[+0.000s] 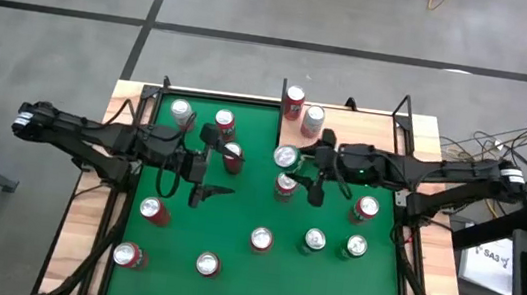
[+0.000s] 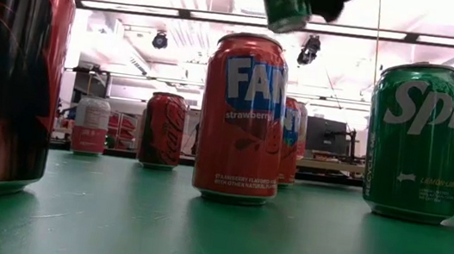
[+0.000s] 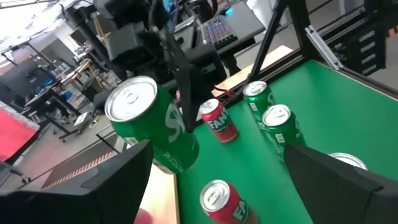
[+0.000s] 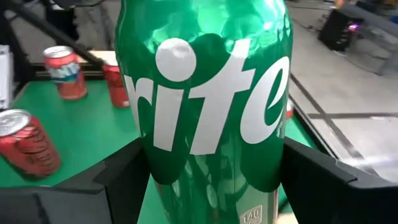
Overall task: Place canned beverage on shelf
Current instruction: Put the left green soda can on the shelf
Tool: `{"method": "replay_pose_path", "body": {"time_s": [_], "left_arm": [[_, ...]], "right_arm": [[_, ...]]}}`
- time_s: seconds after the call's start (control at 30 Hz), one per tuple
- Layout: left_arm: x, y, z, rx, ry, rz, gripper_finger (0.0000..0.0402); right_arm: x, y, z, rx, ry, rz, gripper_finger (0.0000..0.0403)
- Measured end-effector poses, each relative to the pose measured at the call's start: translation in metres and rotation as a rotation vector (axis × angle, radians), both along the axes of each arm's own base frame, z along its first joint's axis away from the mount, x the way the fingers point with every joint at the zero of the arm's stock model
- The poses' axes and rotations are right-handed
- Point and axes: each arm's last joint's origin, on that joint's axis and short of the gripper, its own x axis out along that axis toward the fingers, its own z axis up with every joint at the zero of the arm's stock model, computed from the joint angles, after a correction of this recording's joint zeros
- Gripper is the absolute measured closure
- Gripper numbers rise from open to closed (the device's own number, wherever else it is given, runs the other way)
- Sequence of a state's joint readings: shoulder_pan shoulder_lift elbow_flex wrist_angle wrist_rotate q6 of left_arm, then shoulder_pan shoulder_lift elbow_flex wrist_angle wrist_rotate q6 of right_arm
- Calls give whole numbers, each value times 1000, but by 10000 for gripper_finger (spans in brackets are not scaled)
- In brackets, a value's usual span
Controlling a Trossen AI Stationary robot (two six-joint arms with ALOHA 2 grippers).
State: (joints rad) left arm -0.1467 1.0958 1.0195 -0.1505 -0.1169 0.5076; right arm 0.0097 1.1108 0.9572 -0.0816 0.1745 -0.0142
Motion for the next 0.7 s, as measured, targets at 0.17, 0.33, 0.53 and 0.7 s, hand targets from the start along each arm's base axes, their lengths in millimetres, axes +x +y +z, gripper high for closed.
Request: {"method": "replay_pose_path", "body": {"time_s": [0.17, 0.33, 0.53, 0.7], "left_arm": [[1, 3, -1, 0, 2, 8, 57], [2, 3, -2, -7, 1, -13, 57], [3, 3, -13, -13, -9, -34, 57], [5, 3, -26, -30, -43, -30, 57]], "right_arm": [[-21, -10, -16, 32, -69, -92, 114], [-36, -23, -35, 55, -115, -170, 114], [-46, -35, -54, 79, -177, -286, 114], [-51, -40, -69, 113, -197, -372, 114]]}}
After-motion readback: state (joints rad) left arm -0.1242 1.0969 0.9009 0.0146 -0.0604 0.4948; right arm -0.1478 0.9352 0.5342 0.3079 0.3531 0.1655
